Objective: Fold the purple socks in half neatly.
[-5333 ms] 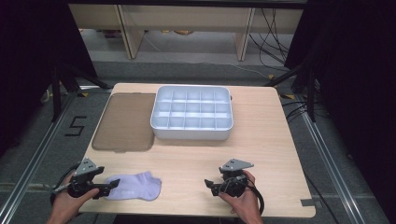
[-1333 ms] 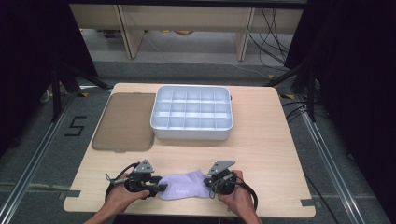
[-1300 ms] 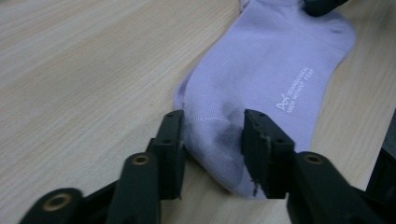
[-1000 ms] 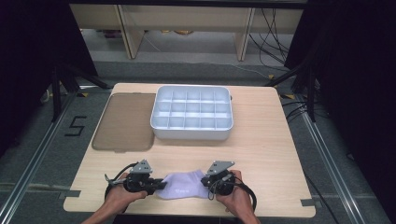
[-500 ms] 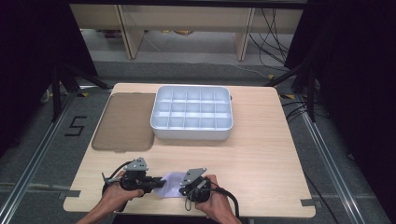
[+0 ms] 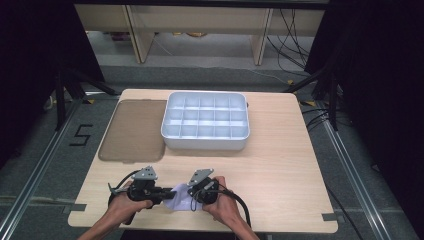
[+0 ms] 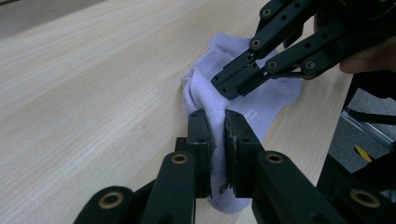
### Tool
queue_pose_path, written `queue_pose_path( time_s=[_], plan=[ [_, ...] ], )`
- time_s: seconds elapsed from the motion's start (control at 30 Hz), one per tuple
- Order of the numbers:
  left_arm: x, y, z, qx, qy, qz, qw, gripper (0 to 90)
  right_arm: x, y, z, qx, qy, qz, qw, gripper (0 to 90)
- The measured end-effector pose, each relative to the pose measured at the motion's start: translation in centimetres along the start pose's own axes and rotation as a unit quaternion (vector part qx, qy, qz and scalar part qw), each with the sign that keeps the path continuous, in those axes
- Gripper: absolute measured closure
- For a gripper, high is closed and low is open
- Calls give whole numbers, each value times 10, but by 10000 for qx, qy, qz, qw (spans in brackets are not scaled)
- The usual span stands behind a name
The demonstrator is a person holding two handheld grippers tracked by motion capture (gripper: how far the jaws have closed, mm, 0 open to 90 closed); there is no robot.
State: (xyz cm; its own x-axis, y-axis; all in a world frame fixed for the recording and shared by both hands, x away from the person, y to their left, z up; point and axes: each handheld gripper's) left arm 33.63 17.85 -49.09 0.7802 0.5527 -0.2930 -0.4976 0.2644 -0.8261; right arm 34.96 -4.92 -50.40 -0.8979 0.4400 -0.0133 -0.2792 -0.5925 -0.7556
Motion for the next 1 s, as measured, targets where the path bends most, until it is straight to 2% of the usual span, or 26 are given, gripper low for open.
queue_pose_path(
  time_s=[0.03, 0.1, 0.17, 0.27, 0.3, 0.33, 0.43, 0.47, 0.5, 0.53, 0.57, 0.63, 0.67, 0.73, 0.8, 0.87, 0.9, 0.97, 1.0],
  plan=[
    [0, 0, 0, -27, -12, 10, 10000, 814, 0, -1, 1, 36, -7, 25, 10000, 900],
    [0, -1, 0, -55, -25, 43, 10000, 813, 0, -4, 3, -82, 5, -110, 9999, 900],
    [1, -2, 0, 5, -39, 14, 10000, 811, -6, -9, 3, -224, 147, -12, 9996, 900],
    [0, -3, -1, -47, -78, 57, 9999, 808, -12, -10, -3, -56, 254, -26, 9997, 900],
    [2, -4, 0, -12, -72, 28, 10000, 807, -12, -8, -8, 19, 209, 10, 9998, 900],
    [2, -5, 0, -60, -80, 63, 9999, 806, -12, -7, -10, -50, 216, -66, 9997, 900],
    [5, -6, -1, -151, -134, 160, 9997, 795, -13, -9, -8, -5, 197, -37, 9998, 900],
    [6, -7, 0, -100, -227, 109, 9996, 796, -13, -9, -7, -45, 197, -78, 9998, 900],
    [7, -7, 0, -114, -173, 138, 9997, 797, -14, -10, -3, -169, 186, -187, 9995, 900],
    [7, -7, 0, -110, -163, 151, 9997, 799, -13, -11, 0, -158, 214, -277, 9993, 900],
    [8, -8, 1, -103, -178, 121, 9997, 800, -14, -12, 3, -254, 198, -148, 9994, 900],
    [8, -9, 2, -165, -184, 157, 9996, 799, -12, -11, 11, -285, 177, -87, 9994, 900],
    [8, -9, 2, -190, -217, 104, 9995, 799, -11, -10, 14, -268, 160, -74, 9995, 900],
    [8, -9, 2, -167, -176, 176, 9995, 800, -10, -5, 24, -177, 166, -79, 9997, 900],
    [9, -9, 3, -146, -158, 170, 9996, 798, -11, 2, 34, -165, 279, -145, 9994, 900],
    [9, -10, 2, -139, -158, 257, 9994, 796, -14, 11, 44, -110, 367, -204, 9991, 900],
    [11, -10, 1, -116, -111, 204, 9997, 790, -17, 16, 49, -27, 411, -209, 9989, 900],
    [11, -12, -3, -150, -119, 265, 9995, 783, -21, 25, 50, 7, 522, -355, 9980, 900],
    [10, -14, -5, -99, -93, 267, 9995, 783, -24, 27, 50, 62, 556, -342, 9978, 900]
  ],
)
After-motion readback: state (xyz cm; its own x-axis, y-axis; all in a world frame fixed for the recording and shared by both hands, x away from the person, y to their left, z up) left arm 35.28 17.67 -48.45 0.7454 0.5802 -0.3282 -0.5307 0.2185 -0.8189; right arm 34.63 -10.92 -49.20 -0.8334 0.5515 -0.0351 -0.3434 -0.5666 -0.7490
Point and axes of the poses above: each handheld gripper's, and its own axes: z roughly backward along the jaws, y roughly out of its underside, x roughly to its left, and after that the axes turned 10 degrees about -x, right-handed
